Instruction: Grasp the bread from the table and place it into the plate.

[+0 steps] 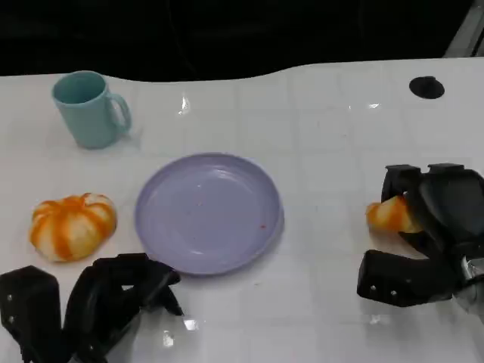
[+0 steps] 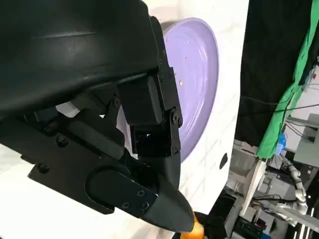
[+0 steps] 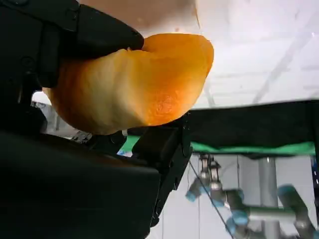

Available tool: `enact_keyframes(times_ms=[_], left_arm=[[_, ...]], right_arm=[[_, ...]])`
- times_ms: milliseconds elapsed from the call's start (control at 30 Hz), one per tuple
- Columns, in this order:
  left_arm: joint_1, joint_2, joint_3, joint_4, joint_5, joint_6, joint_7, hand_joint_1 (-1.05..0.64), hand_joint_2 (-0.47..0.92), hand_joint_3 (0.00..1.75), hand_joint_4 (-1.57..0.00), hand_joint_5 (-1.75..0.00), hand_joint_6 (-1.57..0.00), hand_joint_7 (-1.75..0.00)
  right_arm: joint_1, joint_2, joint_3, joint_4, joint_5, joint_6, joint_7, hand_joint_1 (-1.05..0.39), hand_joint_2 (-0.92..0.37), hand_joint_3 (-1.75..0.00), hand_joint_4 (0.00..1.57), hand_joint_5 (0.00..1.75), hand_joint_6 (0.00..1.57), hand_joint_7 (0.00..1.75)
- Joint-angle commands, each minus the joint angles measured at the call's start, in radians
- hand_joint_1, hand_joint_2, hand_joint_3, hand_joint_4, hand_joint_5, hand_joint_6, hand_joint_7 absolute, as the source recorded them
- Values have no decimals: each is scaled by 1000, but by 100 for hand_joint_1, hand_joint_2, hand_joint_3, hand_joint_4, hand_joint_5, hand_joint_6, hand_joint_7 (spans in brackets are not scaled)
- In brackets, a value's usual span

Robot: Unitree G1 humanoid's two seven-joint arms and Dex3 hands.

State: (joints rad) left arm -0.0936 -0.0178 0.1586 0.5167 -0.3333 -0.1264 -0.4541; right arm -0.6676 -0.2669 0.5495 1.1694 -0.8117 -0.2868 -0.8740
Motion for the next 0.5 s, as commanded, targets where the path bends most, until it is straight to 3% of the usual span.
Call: enact_keyframes(times_ms=[33,200,500], left_arm=[[13,6,1,15,9,6,10,-105,69,5,-95,-147,-157,-30],[16,7,2,7,7,15,14,-105,69,4,-96,-147,-157,-30],[15,12,2,12,7,12,9,-105,69,5,-96,-146,-157,-30]], right_arm=[[1,-19,-10,-7,13,-62,-52,-43,-43,-175,157,175,157,175],[8,-12,-34,-52,41,-111,-32,-49,-60,-175,157,175,157,175],[-4,28,-40,-133,59,-155,15,-60,-67,-175,157,175,155,175]])
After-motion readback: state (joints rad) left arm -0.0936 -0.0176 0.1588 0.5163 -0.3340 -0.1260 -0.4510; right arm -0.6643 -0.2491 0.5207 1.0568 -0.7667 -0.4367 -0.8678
